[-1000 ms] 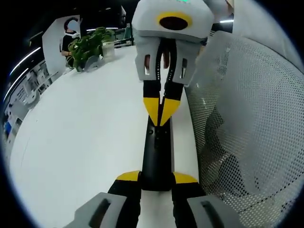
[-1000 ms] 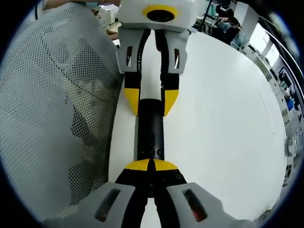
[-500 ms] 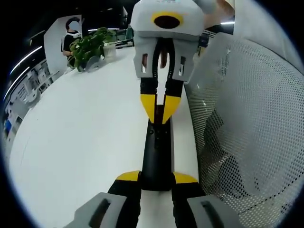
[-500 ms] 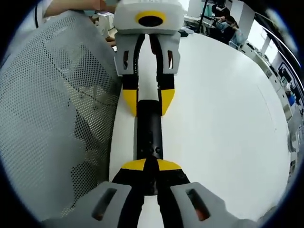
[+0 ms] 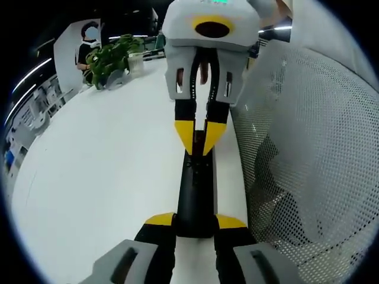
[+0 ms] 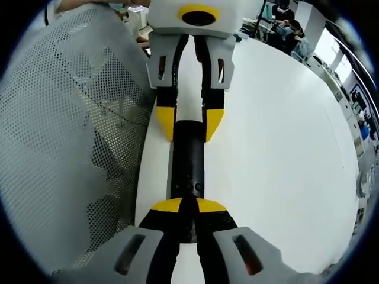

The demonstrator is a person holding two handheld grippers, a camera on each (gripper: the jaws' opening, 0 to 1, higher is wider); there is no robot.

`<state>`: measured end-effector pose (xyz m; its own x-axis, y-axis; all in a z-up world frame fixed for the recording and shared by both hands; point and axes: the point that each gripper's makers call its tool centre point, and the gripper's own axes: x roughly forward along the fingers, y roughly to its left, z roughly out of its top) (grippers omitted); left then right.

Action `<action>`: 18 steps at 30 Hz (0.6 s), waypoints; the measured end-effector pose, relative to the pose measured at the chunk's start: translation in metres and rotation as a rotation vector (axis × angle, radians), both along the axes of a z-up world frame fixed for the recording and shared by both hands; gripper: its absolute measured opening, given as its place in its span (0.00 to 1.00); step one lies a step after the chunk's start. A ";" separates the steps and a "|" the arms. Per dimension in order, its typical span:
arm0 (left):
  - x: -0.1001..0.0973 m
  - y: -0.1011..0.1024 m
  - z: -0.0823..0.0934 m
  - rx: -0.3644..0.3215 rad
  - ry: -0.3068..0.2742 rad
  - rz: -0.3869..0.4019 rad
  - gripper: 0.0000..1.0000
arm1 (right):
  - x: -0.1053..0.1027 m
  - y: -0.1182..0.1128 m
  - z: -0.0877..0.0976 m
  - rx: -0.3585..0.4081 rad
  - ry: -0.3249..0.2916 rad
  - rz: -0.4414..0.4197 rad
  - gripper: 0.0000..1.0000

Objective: Press the specified remote control buttons in sequence, fully releasing each button before pressing the next.

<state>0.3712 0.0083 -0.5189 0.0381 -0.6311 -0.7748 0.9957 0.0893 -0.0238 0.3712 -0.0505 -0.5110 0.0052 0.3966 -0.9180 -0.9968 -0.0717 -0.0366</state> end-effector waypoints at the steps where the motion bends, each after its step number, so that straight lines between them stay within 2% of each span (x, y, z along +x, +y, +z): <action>1: 0.000 0.000 0.000 0.001 0.001 0.000 0.24 | 0.001 0.000 0.000 -0.007 0.003 0.005 0.06; 2: 0.000 0.000 0.000 0.001 0.001 0.000 0.24 | 0.000 0.000 -0.001 -0.024 0.016 -0.029 0.06; 4: 0.000 0.000 0.000 0.000 0.002 0.000 0.24 | 0.002 0.001 0.000 -0.024 0.003 -0.001 0.06; 9: 0.000 0.000 0.000 -0.003 0.002 0.000 0.24 | 0.002 -0.001 0.002 -0.001 0.006 -0.022 0.06; 13: 0.000 0.000 0.000 -0.008 0.004 0.005 0.24 | 0.001 -0.002 0.002 0.006 0.040 -0.063 0.06; 18: 0.000 0.000 0.001 -0.007 0.005 0.005 0.24 | 0.000 -0.003 0.003 0.013 0.064 -0.073 0.08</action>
<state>0.3712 0.0085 -0.5183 0.0377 -0.6366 -0.7703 0.9951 0.0940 -0.0291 0.3712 -0.0540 -0.5084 -0.0237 0.4094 -0.9121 -0.9996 0.0011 0.0265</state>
